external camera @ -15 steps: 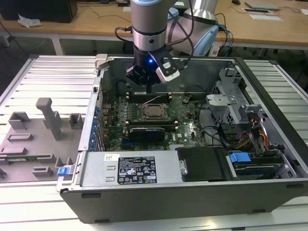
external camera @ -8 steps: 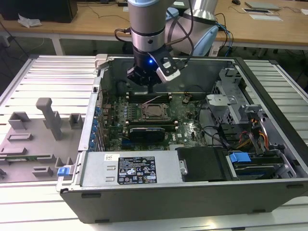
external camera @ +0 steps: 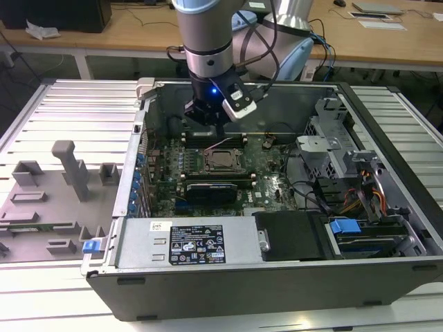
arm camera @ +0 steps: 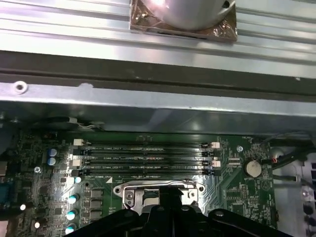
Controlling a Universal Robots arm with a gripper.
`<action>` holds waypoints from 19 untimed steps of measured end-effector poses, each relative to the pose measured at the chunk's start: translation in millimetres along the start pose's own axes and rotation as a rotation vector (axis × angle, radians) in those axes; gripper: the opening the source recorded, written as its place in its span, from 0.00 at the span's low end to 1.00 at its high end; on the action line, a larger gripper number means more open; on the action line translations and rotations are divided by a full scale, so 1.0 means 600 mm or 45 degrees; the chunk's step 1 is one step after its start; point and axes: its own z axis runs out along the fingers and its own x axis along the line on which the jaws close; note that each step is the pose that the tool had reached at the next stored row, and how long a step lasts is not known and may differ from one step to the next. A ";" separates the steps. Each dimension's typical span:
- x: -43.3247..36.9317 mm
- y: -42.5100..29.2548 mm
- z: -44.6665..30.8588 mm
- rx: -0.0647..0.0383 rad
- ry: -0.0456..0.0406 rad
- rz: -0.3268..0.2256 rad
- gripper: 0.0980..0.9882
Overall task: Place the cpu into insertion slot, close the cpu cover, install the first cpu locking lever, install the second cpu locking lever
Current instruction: 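Install the first cpu locking lever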
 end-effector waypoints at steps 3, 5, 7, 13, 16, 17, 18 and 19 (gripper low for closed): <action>0.001 0.003 0.007 0.005 -0.005 0.024 0.01; 0.002 0.007 0.011 0.006 -0.005 0.026 0.01; 0.003 0.010 0.018 0.012 -0.005 0.025 0.01; 0.001 0.012 0.035 0.033 -0.005 0.021 0.01; -0.003 0.011 0.040 0.033 -0.005 0.022 0.01; -0.004 0.011 0.041 0.033 -0.005 0.022 0.01; -0.004 0.011 0.041 0.033 -0.005 0.022 0.01; -0.005 0.011 0.042 0.033 -0.005 0.022 0.01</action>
